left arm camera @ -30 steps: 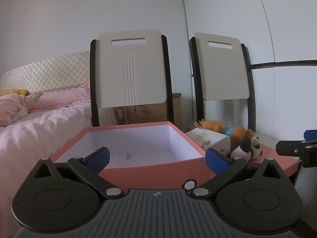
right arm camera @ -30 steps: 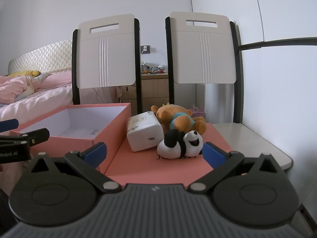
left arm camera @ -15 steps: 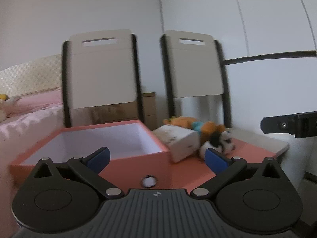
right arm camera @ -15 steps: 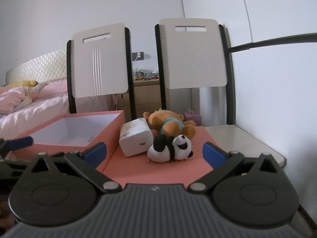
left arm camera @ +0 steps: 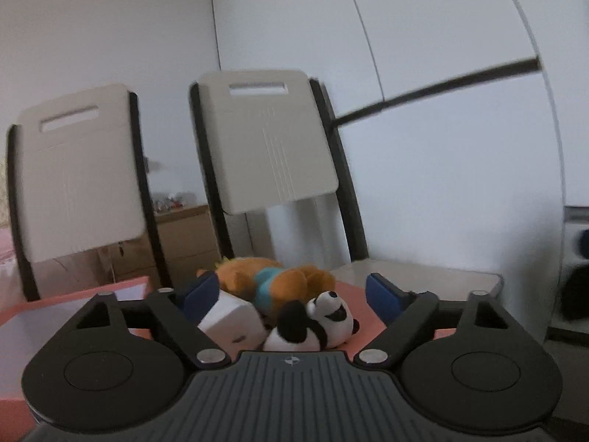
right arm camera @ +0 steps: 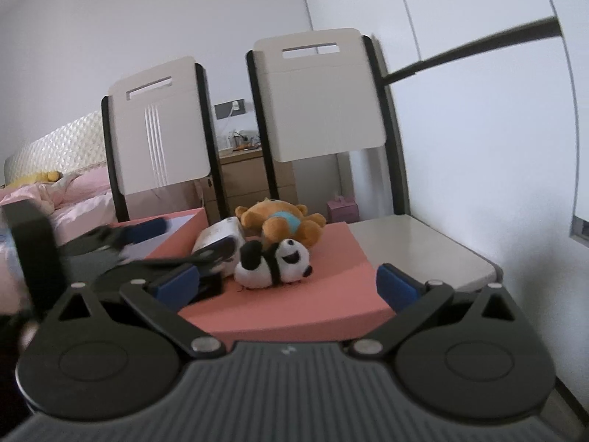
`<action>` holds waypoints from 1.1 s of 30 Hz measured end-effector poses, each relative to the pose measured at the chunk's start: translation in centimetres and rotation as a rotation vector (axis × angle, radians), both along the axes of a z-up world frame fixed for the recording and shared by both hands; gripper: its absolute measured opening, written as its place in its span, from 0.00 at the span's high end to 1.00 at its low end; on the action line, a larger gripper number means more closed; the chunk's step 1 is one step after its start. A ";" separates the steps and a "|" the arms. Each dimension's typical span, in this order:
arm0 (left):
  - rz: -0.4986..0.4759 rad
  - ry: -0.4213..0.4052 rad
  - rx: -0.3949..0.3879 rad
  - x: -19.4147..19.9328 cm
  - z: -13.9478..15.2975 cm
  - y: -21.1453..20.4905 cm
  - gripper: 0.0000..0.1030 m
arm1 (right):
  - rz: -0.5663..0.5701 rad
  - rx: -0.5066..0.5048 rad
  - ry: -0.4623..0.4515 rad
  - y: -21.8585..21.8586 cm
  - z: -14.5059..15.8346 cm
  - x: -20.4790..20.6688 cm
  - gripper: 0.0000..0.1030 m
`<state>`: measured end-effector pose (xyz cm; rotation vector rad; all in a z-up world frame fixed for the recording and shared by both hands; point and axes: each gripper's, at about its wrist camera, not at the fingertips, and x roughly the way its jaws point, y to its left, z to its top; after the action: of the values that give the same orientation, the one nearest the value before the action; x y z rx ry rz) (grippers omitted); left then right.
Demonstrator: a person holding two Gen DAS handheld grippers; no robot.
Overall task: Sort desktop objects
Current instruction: 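Move the left tool toward the panda plush and close on it, then lift the panda plush with the left tool and drop it into the pink box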
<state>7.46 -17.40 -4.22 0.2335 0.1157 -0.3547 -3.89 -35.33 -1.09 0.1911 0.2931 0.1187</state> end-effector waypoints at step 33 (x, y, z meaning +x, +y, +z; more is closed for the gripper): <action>0.103 0.080 -0.120 5.1 2.7 3.2 0.74 | 0.020 -0.035 0.095 2.3 -1.5 2.1 0.00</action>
<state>12.60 -14.21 -1.47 0.0940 0.1842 -0.2672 -1.81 -33.01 -2.57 0.1593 0.3914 0.1240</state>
